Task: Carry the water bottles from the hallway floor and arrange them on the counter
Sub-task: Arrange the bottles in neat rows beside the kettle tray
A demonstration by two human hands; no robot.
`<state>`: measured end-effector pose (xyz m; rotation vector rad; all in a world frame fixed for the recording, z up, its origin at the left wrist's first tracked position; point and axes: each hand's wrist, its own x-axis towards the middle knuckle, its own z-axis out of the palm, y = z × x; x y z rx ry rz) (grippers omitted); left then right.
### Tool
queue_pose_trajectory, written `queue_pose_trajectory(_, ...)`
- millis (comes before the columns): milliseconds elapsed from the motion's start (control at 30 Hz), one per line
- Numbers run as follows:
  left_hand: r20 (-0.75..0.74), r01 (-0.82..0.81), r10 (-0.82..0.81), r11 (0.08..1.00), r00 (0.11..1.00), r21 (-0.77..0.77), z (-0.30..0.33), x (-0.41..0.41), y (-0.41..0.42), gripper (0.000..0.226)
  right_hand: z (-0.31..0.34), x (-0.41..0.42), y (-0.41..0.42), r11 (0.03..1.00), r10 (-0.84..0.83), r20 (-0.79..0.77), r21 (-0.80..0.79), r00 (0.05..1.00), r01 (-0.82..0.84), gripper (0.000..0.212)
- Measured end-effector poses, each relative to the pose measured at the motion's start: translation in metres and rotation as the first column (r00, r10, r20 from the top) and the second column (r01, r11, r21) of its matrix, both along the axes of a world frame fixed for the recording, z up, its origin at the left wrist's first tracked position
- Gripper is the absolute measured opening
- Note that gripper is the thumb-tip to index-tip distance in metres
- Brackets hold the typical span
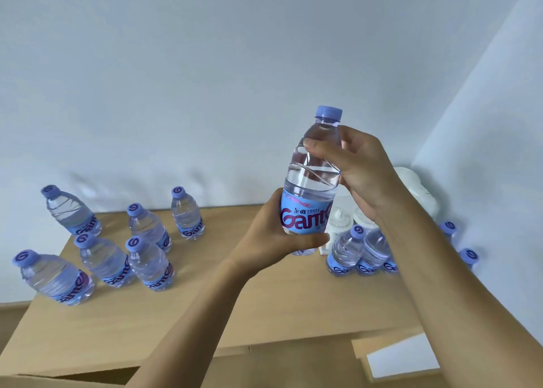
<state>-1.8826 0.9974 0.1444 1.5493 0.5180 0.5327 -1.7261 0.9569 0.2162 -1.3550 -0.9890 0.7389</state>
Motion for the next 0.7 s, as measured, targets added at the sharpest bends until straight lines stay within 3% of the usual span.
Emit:
queue_pose_trajectory(300,0.016,0.144,-0.144,0.988,0.989,-0.063,-0.009,0.086,-0.059,0.064,-0.014,0.080,-0.075,0.987,-0.156,0.009,-0.026,0.988,0.156,0.012)
queue_pose_trajectory(433,-0.058,0.182,-0.188,0.979,0.980,-0.093,-0.021,0.113,-0.076,0.071,-0.025,0.108,-0.102,0.979,-0.195,-0.016,-0.056,0.981,0.194,0.014)
queue_pose_trajectory(700,-0.174,0.222,-0.239,0.969,0.955,-0.112,-0.062,0.158,-0.106,0.061,-0.070,0.148,-0.143,0.976,-0.157,-0.004,-0.156,0.988,0.155,0.022)
